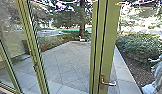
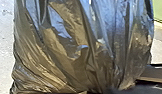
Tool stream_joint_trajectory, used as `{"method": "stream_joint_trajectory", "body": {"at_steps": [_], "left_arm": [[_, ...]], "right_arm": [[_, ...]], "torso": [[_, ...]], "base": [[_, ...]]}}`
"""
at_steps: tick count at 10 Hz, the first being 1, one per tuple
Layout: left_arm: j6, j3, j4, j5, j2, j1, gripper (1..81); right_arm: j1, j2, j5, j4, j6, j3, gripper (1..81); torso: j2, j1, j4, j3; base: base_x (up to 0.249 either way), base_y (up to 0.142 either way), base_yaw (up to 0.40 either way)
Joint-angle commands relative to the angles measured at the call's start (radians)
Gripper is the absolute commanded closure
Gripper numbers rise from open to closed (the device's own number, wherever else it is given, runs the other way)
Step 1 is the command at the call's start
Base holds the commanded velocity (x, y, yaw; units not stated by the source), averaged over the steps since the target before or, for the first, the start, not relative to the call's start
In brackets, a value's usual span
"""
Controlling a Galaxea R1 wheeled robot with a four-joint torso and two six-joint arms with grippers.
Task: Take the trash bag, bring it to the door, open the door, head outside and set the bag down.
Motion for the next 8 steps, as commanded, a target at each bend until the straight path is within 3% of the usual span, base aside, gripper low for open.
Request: {"method": "stream_joint_trajectory", "body": {"at_steps": [1, 6, 8], "left_arm": [[0.005, 0.003, 0.013, 0.054, -0.008, -0.055, 81.1], [0.003, 0.003, 0.011, 0.056, -0.008, -0.060, 81.1], [0.002, -0.003, 0.010, 0.056, -0.006, -0.061, 81.1]], "right_arm": [[0.041, 0.018, -0.056, -0.011, -0.008, 0.014, 1.0], [0.042, 0.018, -0.056, -0.011, -0.008, 0.014, 1.0], [0.041, 0.018, -0.056, -0.011, -0.008, 0.011, 1.0]], "torso": [[0.000, 0.000, 0.000, 0.000], [0.000, 0.000, 0.000, 0.000], [0.000, 0.000, 0.000, 0.000]], "base": [[0.000, 0.000, 0.159], [0.000, 0.000, 0.049], [0.000, -0.103, 0.000]]}}
